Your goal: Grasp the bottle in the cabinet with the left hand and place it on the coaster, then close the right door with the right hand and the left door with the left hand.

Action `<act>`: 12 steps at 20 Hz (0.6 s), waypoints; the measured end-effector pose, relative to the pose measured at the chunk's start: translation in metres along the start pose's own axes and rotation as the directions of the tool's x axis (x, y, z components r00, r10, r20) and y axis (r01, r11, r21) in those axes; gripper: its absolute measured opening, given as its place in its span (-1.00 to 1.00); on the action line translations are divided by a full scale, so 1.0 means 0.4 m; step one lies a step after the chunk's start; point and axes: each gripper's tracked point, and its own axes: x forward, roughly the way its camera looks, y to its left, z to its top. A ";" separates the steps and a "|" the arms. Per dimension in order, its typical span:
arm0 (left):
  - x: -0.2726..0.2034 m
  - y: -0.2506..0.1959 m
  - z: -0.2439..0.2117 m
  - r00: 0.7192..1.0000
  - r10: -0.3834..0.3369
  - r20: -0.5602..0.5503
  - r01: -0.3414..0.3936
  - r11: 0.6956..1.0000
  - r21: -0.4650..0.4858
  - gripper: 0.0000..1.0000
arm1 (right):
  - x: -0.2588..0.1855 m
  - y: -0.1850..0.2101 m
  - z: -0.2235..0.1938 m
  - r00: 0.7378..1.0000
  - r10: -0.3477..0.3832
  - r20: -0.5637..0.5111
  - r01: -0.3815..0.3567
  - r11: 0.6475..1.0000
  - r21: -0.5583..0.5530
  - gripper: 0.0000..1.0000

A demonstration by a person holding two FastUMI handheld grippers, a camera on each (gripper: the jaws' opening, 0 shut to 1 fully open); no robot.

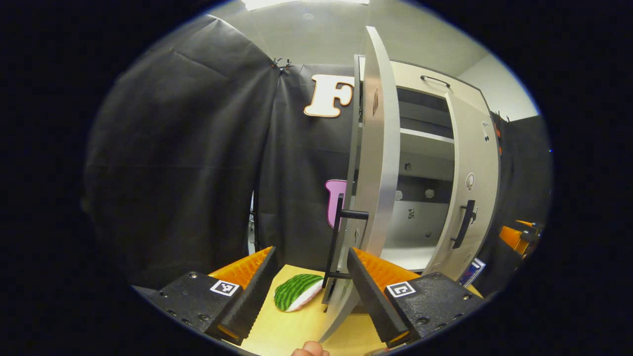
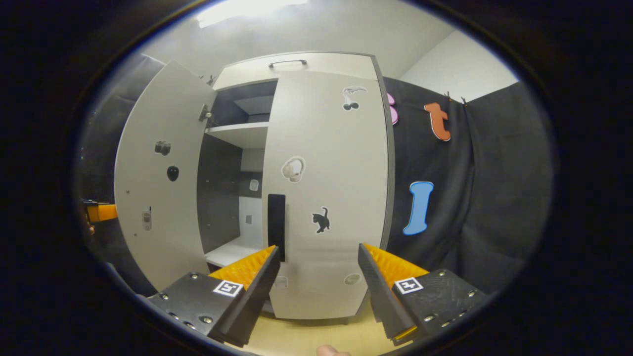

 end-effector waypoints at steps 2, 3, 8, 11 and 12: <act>0.016 -0.036 0.000 0.999 -0.039 -0.006 0.039 0.999 -0.015 0.86 | -0.003 -0.001 -0.003 1.000 0.003 -0.004 -0.003 1.000 -0.001 0.92; 0.022 -0.059 -0.003 0.998 -0.060 -0.007 0.060 0.998 -0.014 0.86 | -0.007 -0.003 -0.004 1.000 0.003 -0.006 -0.003 1.000 -0.005 0.92; 0.019 -0.164 -0.022 0.990 -0.144 -0.008 0.144 0.989 0.023 0.84 | -0.043 -0.057 -0.014 0.999 -0.036 -0.009 0.036 0.998 -0.048 0.92; 0.035 -0.217 -0.028 0.982 -0.188 -0.012 0.188 0.982 0.014 0.84 | -0.064 -0.104 -0.010 0.998 -0.068 -0.009 0.068 0.996 -0.051 0.92; 0.037 -0.233 -0.033 0.980 -0.199 -0.013 0.199 0.980 0.009 0.85 | -0.072 -0.118 -0.011 0.997 -0.081 -0.008 0.081 0.995 -0.051 0.92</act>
